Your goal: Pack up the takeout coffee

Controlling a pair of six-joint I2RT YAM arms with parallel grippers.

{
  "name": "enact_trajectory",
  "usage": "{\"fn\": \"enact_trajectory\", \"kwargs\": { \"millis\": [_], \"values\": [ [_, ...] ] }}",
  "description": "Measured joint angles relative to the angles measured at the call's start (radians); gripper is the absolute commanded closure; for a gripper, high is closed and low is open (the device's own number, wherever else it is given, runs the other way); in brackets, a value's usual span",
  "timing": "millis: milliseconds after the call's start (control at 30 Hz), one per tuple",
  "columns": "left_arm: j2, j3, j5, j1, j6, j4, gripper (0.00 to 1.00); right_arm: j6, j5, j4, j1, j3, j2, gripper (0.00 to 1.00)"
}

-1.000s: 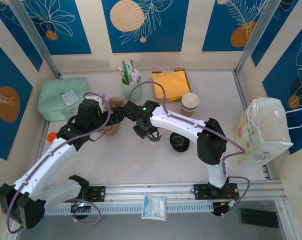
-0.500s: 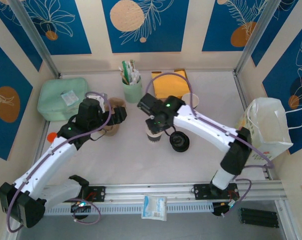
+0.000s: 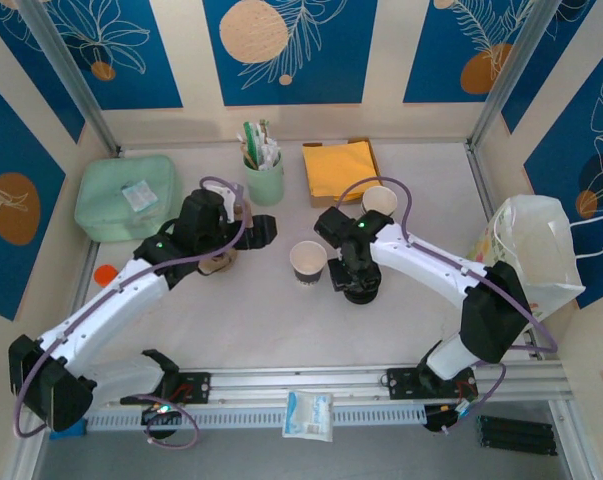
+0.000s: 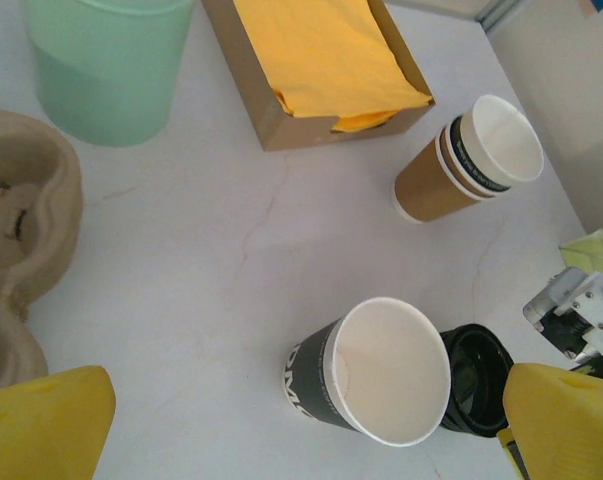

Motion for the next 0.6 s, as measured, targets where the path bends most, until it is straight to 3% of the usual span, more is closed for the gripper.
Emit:
{"fn": "enact_trajectory", "kwargs": {
  "millis": [600],
  "values": [
    [0.055,0.015,0.000,-0.034,-0.003,0.019,0.01,-0.019,0.006,0.084,0.000,-0.023,0.101,0.50]
  ]
}}
